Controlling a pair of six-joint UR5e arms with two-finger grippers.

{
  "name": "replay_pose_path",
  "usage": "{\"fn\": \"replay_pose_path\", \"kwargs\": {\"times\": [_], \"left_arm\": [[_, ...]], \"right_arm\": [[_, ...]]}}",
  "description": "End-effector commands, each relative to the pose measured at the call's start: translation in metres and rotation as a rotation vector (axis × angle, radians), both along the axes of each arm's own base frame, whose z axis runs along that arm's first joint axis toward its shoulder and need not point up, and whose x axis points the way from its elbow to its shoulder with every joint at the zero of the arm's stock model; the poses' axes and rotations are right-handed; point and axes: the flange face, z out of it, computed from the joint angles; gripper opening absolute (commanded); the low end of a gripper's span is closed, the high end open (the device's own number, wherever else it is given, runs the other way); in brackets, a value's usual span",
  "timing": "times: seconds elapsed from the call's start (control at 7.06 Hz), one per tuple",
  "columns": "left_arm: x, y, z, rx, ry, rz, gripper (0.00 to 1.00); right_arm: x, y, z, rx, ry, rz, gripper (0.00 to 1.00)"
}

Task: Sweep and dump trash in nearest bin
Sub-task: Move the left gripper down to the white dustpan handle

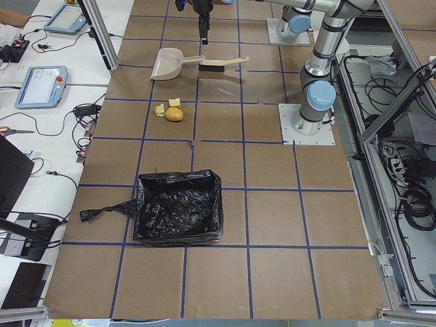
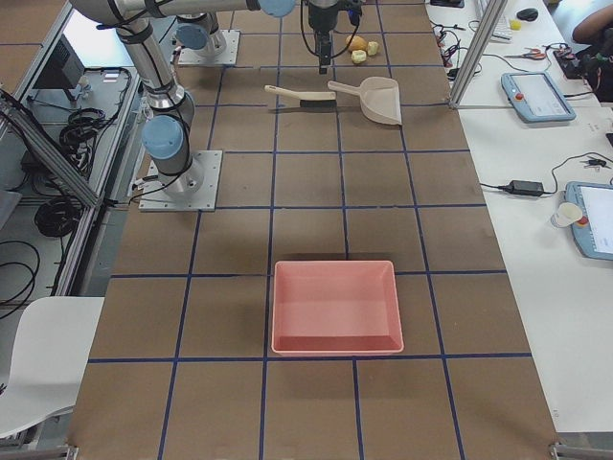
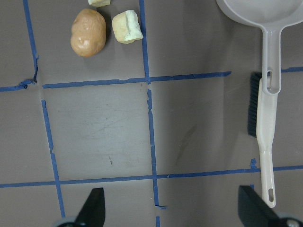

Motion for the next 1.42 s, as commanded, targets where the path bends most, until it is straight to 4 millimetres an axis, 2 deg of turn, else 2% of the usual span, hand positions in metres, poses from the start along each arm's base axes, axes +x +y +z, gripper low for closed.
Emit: {"fn": "replay_pose_path", "kwargs": {"times": [0.0, 0.14, 0.28, 0.42, 0.57, 0.71, 0.85, 0.99, 1.13, 1.27], "left_arm": [[-0.001, -0.003, -0.027, 0.053, -0.001, 0.015, 1.0], [-0.004, -0.011, -0.049, 0.032, 0.008, 0.008, 1.0], [-0.016, -0.016, -0.066, -0.028, 0.014, -0.015, 1.0], [-0.045, -0.013, -0.095, -0.057, 0.016, -0.065, 1.0], [-0.072, -0.016, -0.117, -0.111, 0.027, -0.09, 1.0], [-0.094, -0.022, -0.134, -0.144, 0.036, -0.101, 1.0], [-0.115, -0.026, -0.148, -0.158, 0.044, -0.08, 1.0], [-0.137, -0.032, -0.167, -0.191, 0.053, -0.096, 1.0], [-0.144, -0.036, -0.182, -0.194, 0.058, -0.104, 1.0], [-0.147, -0.042, -0.192, -0.195, 0.061, -0.107, 1.0]], "right_arm": [[0.001, 0.001, -0.002, 0.008, 0.0, 0.005, 1.0], [0.007, 0.001, -0.003, 0.01, 0.003, 0.002, 1.0], [0.009, 0.001, -0.003, 0.008, 0.003, 0.008, 1.0], [0.01, -0.002, -0.007, 0.013, 0.0, 0.013, 1.0], [0.011, -0.016, -0.028, 0.058, 0.002, 0.015, 1.0], [0.009, -0.028, -0.04, 0.086, 0.011, 0.015, 1.0], [0.009, -0.034, -0.063, 0.141, 0.015, 0.012, 1.0], [0.001, -0.041, -0.081, 0.233, 0.022, 0.006, 1.0], [0.0, -0.039, -0.091, 0.301, 0.008, -0.014, 1.0], [-0.012, -0.04, -0.101, 0.332, 0.006, -0.036, 1.0]]}}
